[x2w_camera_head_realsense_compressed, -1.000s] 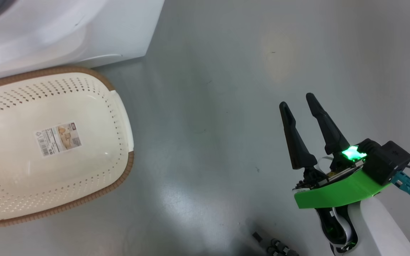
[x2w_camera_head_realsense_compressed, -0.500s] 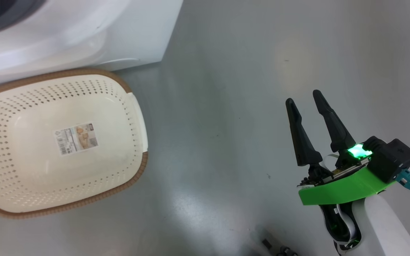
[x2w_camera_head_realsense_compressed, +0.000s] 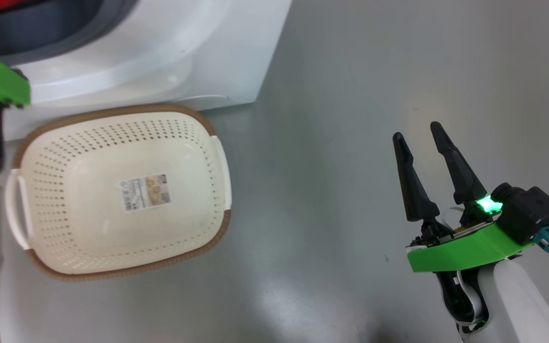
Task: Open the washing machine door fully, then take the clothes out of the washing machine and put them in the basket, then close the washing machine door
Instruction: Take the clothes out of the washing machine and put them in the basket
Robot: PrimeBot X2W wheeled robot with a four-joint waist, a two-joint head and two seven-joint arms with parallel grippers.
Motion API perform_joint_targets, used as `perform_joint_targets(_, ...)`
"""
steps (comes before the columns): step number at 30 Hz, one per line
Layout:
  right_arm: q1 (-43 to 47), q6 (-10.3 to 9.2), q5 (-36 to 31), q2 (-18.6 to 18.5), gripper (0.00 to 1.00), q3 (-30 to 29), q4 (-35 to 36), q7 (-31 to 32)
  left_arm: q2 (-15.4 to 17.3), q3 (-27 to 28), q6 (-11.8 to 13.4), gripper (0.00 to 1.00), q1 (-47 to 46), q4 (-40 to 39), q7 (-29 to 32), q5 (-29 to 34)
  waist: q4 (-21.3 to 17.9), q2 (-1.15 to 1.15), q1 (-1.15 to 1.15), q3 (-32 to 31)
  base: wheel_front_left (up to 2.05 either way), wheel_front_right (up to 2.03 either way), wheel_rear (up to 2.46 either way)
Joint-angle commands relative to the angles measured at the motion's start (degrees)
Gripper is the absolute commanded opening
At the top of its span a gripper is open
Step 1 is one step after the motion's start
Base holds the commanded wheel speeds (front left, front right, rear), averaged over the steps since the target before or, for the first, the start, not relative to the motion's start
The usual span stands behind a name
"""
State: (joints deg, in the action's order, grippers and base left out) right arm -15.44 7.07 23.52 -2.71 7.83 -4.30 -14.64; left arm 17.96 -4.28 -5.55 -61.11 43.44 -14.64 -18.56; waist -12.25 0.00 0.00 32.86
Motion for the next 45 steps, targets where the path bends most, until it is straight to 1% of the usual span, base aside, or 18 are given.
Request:
perform_joint_targets(1,1.76,0.42,-1.19,-0.17,1.0,0.42,0.98,-0.36,1.56,2.78,-0.29,0.0,2.89,-4.1,-0.35,1.38,2.16,0.0,0.0,-2.14,0.0,0.0,0.0)
perform_joint_targets(11,3.34,0.42,-2.32,-0.17,1.0,-0.87,0.49,-0.36,-4.74,12.59,-1.62,0.0,15.38,-18.15,-0.35,4.91,4.68,0.0,0.0,-5.56,0.0,0.0,0.0)
perform_joint_targets(16,4.05,0.42,-2.61,-0.17,1.0,-1.39,0.41,-0.36,-7.04,14.91,-1.88,0.0,20.82,-25.77,-0.36,6.08,5.5,0.0,0.0,-6.61,0.0,0.0,0.0)
perform_joint_targets(27,5.63,0.42,-3.13,-0.17,1.0,-2.61,0.49,-0.36,-9.22,15.45,-1.92,0.0,30.96,-41.98,-0.36,4.3,6.69,0.0,0.0,-8.25,0.0,0.0,0.0)
perform_joint_targets(36,5.46,0.42,-3.32,-0.17,1.0,-3.02,0.84,-0.36,-11.12,15.67,-1.93,0.0,34.11,-54.53,-0.36,3.47,7.39,0.0,0.0,-7.5,0.0,0.0,0.0)
perform_joint_targets(39,5.11,0.42,-3.26,-0.17,1.0,-3.03,0.88,-0.36,-11.5,14.97,-1.93,0.0,34.88,-55.93,-0.36,3.73,7.59,0.0,0.0,-7.03,0.0,0.0,0.0)
perform_joint_targets(45,4.58,0.42,-3.08,-0.17,1.0,-2.65,0.73,-0.36,-11.71,13.87,-1.93,0.0,36.18,-52.23,-0.36,3.47,7.44,0.0,0.0,-6.43,0.0,0.0,0.0)
